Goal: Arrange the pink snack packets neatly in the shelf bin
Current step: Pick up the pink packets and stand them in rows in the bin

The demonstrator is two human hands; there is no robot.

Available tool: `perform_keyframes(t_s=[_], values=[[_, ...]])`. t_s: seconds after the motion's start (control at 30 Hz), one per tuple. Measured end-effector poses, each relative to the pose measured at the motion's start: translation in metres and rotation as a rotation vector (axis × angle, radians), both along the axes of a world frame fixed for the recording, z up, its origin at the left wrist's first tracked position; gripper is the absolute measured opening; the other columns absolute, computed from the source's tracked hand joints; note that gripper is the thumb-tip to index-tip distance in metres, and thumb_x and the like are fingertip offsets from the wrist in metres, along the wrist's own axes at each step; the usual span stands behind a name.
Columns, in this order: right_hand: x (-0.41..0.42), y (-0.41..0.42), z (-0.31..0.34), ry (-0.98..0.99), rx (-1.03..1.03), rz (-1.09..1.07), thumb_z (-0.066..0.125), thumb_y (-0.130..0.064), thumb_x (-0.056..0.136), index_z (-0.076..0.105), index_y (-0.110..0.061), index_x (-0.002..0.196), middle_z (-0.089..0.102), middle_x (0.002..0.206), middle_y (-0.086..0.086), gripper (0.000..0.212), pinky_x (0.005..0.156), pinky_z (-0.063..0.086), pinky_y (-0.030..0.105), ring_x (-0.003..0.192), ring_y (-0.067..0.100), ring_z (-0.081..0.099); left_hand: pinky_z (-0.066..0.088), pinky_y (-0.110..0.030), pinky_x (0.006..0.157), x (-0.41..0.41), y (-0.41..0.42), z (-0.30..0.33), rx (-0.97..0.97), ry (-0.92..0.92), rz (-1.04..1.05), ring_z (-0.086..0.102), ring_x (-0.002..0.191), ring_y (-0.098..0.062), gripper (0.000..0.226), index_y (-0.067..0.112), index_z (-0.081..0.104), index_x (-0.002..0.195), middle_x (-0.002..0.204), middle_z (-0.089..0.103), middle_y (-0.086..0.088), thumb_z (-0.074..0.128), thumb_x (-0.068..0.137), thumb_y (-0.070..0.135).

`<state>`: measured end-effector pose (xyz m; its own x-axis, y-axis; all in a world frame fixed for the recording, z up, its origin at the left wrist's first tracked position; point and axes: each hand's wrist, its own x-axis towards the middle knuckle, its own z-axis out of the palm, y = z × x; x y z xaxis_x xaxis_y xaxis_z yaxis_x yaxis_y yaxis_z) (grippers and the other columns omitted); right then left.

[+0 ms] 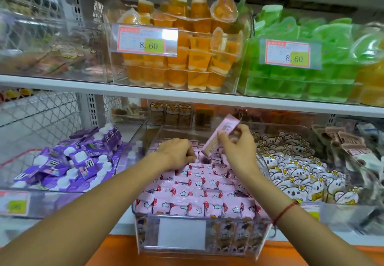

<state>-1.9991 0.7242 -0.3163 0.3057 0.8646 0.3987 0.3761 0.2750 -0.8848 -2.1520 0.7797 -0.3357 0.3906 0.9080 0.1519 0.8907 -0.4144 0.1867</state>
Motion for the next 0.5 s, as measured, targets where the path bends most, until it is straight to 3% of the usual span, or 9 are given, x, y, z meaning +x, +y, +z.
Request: perform_keyframes(t_s=[0.1,0.2,0.27,0.33,0.43,0.5], values=[[0.007,-0.018,0.000,0.242,-0.088,0.112,0.054,-0.018,0.095,0.051,-0.010,0.116,0.067,0.100,0.005,0.023,0.082,0.054,0.031,0.090,0.015,0.065,0.046,-0.028,0.074,0.002,-0.010,0.013,0.034,-0.024,0.038,0.060,0.101,-0.017,0.028,0.027,0.063,0.121,0.119,0.065,0.001,0.048,0.097,0.029],[0.014,-0.028,0.000,0.489,-0.215,0.214,0.054,-0.022,0.095,0.047,-0.008,0.126,0.067,0.091,0.004,0.034,0.071,0.051,0.021,0.077,0.009,0.063,0.039,-0.017,0.056,0.005,-0.038,0.023,0.121,-0.493,0.055,0.057,0.076,-0.004,0.034,0.022,0.061,0.116,0.103,0.067,0.005,0.038,0.099,0.041],[0.015,-0.032,0.001,0.598,-0.229,0.246,0.060,-0.021,0.092,0.049,-0.005,0.125,0.066,0.088,0.007,0.039,0.067,0.053,0.018,0.069,0.007,0.062,0.042,-0.006,0.058,0.004,-0.067,0.021,0.029,-0.804,-0.089,0.053,0.088,0.009,0.037,0.032,0.052,0.124,0.107,0.056,0.021,0.045,0.093,0.050],[0.010,-0.036,0.002,0.657,-0.218,0.274,0.067,-0.021,0.086,0.056,0.000,0.116,0.066,0.087,0.011,0.038,0.062,0.053,0.015,0.067,0.009,0.062,0.041,0.000,0.072,0.001,-0.091,0.013,0.083,-0.814,-0.205,0.049,0.103,0.011,0.045,0.040,0.048,0.126,0.116,0.049,0.028,0.062,0.083,0.049],[0.001,-0.042,0.004,0.717,-0.244,0.334,0.070,-0.023,0.083,0.060,0.005,0.112,0.066,0.089,0.012,0.042,0.060,0.053,0.014,0.072,0.011,0.063,0.043,-0.008,0.078,-0.006,-0.099,0.006,0.315,-0.715,-0.206,0.055,0.099,0.003,0.037,0.036,0.060,0.113,0.111,0.059,0.019,0.073,0.080,0.026],[-0.002,-0.046,0.009,0.713,-0.268,0.389,0.065,-0.032,0.086,0.063,0.000,0.107,0.068,0.083,0.006,0.038,0.062,0.055,0.016,0.071,0.011,0.064,0.048,-0.012,0.075,-0.008,-0.099,0.008,0.156,-0.949,-0.152,0.062,0.090,0.002,0.023,0.033,0.065,0.102,0.102,0.066,0.013,0.069,0.084,0.019]])
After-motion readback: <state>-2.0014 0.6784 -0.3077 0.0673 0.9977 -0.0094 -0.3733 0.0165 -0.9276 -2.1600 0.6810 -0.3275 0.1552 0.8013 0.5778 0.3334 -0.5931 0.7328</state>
